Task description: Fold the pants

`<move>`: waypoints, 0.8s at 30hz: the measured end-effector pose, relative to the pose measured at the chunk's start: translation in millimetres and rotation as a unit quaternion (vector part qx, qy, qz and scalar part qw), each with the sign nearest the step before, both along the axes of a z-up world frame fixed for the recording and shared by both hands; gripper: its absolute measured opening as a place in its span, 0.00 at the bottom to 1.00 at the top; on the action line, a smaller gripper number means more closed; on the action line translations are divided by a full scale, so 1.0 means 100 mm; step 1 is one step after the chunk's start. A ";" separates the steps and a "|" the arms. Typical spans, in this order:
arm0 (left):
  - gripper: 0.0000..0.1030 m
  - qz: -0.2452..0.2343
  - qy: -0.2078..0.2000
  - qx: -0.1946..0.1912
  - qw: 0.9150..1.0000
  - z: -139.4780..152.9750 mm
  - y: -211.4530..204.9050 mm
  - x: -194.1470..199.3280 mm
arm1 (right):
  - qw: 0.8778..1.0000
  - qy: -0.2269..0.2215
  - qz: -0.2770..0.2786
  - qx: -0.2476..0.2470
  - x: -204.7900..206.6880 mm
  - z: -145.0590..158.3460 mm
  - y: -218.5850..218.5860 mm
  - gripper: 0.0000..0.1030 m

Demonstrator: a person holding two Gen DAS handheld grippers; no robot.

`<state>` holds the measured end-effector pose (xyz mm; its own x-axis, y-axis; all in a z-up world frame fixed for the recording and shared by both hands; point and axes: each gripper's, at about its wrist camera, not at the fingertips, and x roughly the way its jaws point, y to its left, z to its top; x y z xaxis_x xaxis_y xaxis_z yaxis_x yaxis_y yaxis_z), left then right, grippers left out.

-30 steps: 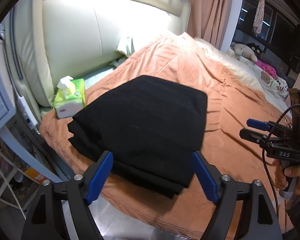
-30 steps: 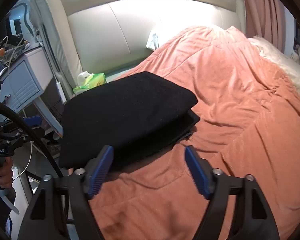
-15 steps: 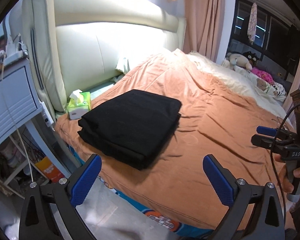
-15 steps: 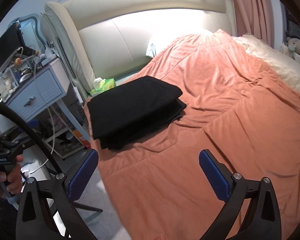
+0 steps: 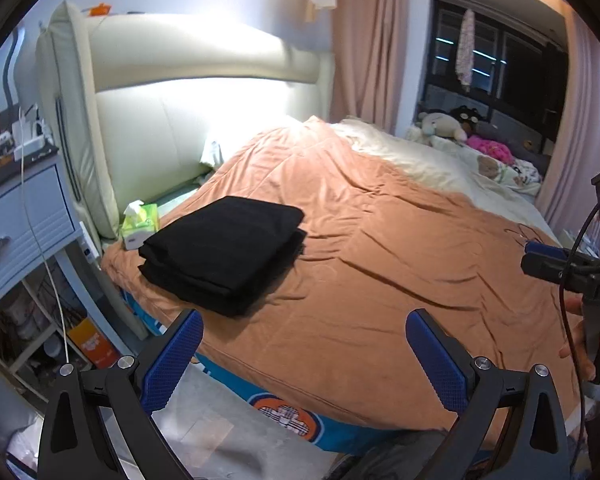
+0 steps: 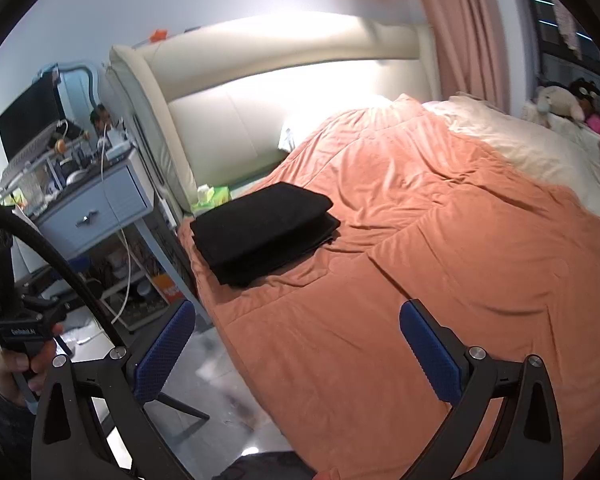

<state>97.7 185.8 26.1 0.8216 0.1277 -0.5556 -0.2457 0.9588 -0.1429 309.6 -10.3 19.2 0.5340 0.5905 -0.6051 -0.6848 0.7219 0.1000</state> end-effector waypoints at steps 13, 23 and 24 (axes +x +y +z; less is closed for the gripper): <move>0.99 -0.054 -0.029 0.011 0.998 0.16 -0.71 -0.56 | 0.999 -0.006 -0.050 0.009 -1.07 0.18 -0.75 1.00; 0.99 -0.083 -0.054 0.019 0.995 0.16 -1.16 -1.01 | 0.997 -0.035 -0.067 0.029 -1.82 0.22 -1.22 1.00; 0.99 -0.086 -0.057 0.018 0.995 0.16 -1.20 -1.07 | 0.997 -0.042 -0.066 0.028 -1.91 0.22 -1.26 1.00</move>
<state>-9.0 65.9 41.7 0.8908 -0.0017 -0.4544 -0.0623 0.9901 -0.1260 118.8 -136.5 40.9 0.6572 0.5426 -0.5231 -0.5911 0.8017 0.0889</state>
